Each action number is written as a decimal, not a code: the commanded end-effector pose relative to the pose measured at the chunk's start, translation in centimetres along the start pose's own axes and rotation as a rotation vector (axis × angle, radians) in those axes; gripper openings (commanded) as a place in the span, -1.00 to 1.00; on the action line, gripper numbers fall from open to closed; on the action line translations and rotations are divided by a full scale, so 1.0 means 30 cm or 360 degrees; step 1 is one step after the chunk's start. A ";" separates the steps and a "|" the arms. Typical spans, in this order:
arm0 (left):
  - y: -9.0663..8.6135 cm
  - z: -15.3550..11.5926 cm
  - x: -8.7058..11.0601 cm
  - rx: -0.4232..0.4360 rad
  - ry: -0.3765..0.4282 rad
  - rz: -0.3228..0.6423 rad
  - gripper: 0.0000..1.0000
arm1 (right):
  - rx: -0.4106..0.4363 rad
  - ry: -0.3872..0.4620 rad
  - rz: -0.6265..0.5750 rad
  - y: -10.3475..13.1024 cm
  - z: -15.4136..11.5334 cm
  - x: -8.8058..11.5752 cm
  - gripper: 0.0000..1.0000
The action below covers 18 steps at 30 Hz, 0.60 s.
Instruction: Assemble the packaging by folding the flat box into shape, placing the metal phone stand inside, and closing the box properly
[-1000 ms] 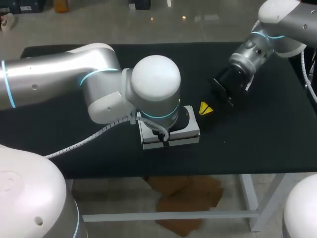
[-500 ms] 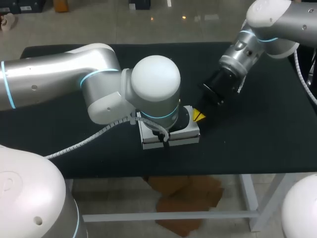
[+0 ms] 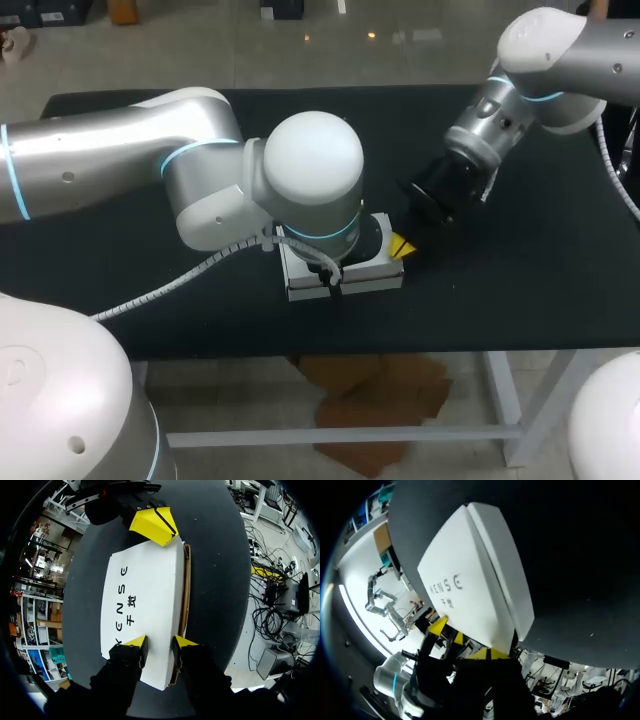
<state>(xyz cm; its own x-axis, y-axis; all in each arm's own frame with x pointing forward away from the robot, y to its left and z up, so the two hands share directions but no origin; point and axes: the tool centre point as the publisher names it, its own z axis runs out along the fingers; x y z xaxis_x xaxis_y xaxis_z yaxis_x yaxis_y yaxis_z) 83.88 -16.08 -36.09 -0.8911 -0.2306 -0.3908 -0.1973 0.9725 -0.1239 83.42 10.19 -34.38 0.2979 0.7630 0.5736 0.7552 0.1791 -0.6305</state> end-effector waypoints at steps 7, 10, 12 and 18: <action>-0.005 -0.001 0.004 -0.0008 -0.0006 0.0001 -0.29 | -0.0029 0.0020 0.0010 0.003 -0.003 -0.019 -1.00; -0.006 -0.003 0.005 -0.0008 -0.0003 0.0003 -0.28 | -0.0028 0.0022 0.0016 0.010 -0.002 -0.021 -1.00; -0.004 -0.008 0.007 -0.0007 -0.0001 0.0004 -0.25 | -0.0027 0.0022 0.0017 0.011 -0.001 -0.021 -1.00; 0.007 -0.036 0.012 0.0016 -0.0006 0.0009 -0.18 | -0.0026 0.0019 0.0016 0.016 0.002 -0.019 -1.00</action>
<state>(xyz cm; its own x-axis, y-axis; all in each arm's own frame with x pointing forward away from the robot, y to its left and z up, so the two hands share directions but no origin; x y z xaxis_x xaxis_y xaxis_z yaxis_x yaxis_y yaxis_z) 83.56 -16.29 -35.78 -0.8934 -0.2248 -0.3890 -0.1896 0.9736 -0.1272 83.51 9.79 -34.91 0.3131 0.7563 0.5744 0.7625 0.1605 -0.6268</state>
